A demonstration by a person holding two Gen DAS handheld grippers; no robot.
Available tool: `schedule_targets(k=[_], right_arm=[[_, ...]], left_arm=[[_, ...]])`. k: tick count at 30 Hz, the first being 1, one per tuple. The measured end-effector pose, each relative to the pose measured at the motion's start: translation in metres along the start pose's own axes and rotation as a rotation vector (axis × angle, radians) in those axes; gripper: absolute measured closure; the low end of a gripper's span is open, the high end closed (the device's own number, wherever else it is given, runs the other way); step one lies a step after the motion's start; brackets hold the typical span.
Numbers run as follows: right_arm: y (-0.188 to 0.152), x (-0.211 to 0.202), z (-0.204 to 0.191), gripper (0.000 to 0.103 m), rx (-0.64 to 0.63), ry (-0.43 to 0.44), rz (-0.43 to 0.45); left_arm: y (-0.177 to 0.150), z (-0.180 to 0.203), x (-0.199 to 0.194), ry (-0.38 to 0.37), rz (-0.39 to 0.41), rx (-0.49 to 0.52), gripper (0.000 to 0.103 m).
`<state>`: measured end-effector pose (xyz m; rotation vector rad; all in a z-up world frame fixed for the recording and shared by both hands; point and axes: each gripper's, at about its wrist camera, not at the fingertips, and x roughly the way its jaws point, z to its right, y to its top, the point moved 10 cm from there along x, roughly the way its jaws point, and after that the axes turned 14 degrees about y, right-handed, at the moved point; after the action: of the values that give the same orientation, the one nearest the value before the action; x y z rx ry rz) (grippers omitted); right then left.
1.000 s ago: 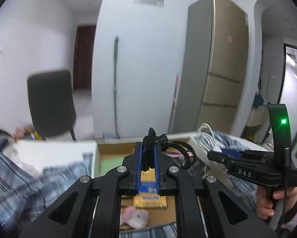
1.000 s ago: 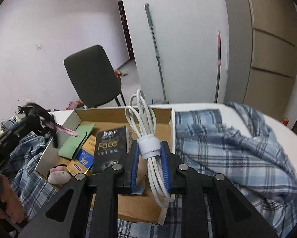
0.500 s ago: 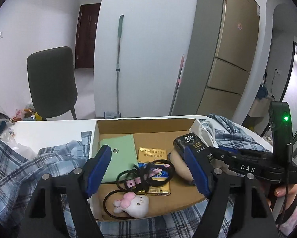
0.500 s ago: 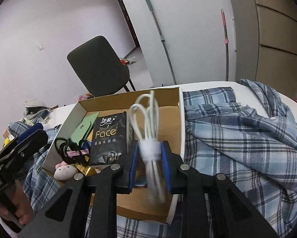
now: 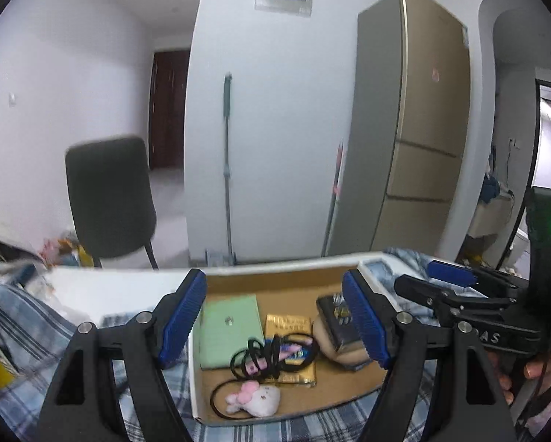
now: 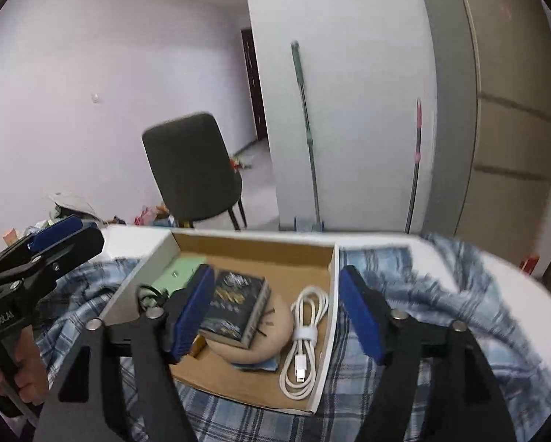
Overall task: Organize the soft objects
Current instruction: 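Lift both tools away from the box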
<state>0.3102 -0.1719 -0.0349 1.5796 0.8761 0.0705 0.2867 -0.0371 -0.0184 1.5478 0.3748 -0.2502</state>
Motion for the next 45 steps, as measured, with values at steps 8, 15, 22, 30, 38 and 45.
schedule_targets(k=[8,15,22,30,38,45], right_arm=[[0.047,-0.079,-0.04,0.0,-0.089,-0.049,0.216],[0.071,-0.168,-0.068,0.0,-0.132,-0.069,0.374],[0.053,-0.209,-0.088,0.0,-0.161,-0.069,0.415],[0.007,-0.204,-0.092,0.0,-0.2,-0.072,0.469],[-0.026,-0.181,-0.07,0.0,-0.203,-0.105,0.449],[-0.043,-0.168,-0.065,0.0,-0.214,-0.126,0.404]], left_arm=[[0.055,-0.001,-0.106,0.006,0.228,-0.022,0.003],[0.074,-0.014,-0.191,0.036,0.392,-0.019,0.0],[0.053,-0.032,-0.235,0.061,0.407,-0.047,0.0],[0.01,-0.038,-0.243,0.038,0.399,-0.074,0.0],[-0.026,-0.033,-0.22,0.049,0.377,-0.048,0.0],[-0.052,-0.034,-0.194,0.092,0.364,-0.025,0.0]])
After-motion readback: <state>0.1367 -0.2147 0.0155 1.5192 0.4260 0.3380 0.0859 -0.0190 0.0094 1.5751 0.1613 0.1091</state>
